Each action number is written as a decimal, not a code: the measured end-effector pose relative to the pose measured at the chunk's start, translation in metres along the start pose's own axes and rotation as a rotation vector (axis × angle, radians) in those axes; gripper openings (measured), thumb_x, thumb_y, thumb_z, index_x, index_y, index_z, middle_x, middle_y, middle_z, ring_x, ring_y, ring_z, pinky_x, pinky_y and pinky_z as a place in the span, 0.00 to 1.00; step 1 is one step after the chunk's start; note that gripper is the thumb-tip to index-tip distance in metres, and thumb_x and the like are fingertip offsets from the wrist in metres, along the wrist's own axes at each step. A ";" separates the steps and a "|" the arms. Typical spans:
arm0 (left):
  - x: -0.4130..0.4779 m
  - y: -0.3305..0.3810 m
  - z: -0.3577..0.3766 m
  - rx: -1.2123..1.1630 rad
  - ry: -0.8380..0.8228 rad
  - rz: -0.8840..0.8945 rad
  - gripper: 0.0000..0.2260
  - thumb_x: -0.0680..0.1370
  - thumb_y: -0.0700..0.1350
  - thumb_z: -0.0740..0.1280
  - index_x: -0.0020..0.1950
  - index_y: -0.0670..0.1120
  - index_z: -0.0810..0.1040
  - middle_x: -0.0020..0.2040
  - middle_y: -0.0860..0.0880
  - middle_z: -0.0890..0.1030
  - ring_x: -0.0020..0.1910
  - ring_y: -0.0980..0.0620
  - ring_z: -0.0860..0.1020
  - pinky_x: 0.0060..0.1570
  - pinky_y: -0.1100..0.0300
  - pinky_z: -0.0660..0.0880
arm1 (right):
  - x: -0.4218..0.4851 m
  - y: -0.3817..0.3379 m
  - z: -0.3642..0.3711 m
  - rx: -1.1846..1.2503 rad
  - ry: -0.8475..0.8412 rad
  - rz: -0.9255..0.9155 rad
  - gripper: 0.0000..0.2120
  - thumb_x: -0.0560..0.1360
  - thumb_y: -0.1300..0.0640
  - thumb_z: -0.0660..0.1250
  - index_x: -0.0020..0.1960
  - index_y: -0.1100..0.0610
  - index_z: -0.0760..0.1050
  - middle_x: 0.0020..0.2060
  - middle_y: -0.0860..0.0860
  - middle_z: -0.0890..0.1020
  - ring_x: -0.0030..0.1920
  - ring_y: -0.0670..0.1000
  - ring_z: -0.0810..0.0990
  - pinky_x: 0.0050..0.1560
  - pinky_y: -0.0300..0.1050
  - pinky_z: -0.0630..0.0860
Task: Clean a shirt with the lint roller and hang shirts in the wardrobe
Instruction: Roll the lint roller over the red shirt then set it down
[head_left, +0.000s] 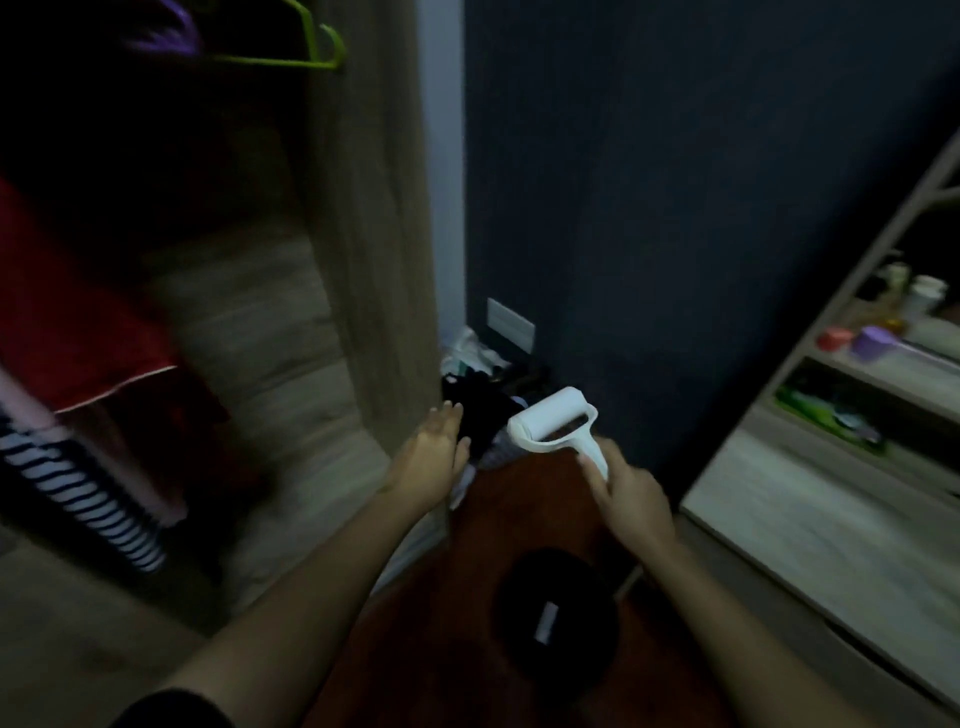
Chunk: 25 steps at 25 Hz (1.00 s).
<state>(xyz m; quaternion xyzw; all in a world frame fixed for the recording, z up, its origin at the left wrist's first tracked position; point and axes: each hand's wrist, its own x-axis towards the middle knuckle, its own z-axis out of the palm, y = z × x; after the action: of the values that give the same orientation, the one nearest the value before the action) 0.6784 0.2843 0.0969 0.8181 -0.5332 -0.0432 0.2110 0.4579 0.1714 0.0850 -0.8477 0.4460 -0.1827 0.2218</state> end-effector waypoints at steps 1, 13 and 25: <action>0.006 0.023 0.016 -0.014 -0.039 0.038 0.24 0.81 0.46 0.57 0.75 0.40 0.57 0.75 0.40 0.61 0.75 0.44 0.60 0.72 0.54 0.59 | -0.007 0.027 -0.011 -0.020 0.008 0.056 0.19 0.78 0.41 0.53 0.67 0.44 0.64 0.50 0.55 0.83 0.50 0.60 0.81 0.44 0.49 0.73; 0.063 0.315 0.233 -0.008 -0.334 0.408 0.24 0.82 0.52 0.49 0.74 0.39 0.61 0.75 0.40 0.61 0.74 0.42 0.62 0.69 0.50 0.63 | -0.053 0.349 -0.149 -0.287 -0.066 0.338 0.22 0.78 0.40 0.50 0.69 0.45 0.63 0.51 0.54 0.83 0.50 0.57 0.80 0.42 0.47 0.71; 0.074 0.425 0.373 0.191 -0.534 0.270 0.31 0.77 0.59 0.36 0.77 0.45 0.44 0.78 0.45 0.44 0.77 0.46 0.42 0.73 0.46 0.45 | -0.059 0.502 -0.183 -0.247 -0.045 0.191 0.28 0.76 0.34 0.44 0.66 0.47 0.69 0.51 0.55 0.76 0.49 0.55 0.76 0.46 0.45 0.69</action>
<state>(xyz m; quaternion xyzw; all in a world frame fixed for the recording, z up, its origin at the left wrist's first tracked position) 0.2364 -0.0384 -0.0638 0.7157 -0.6754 -0.1775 -0.0106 -0.0056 -0.0711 -0.0390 -0.8262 0.5383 -0.0855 0.1424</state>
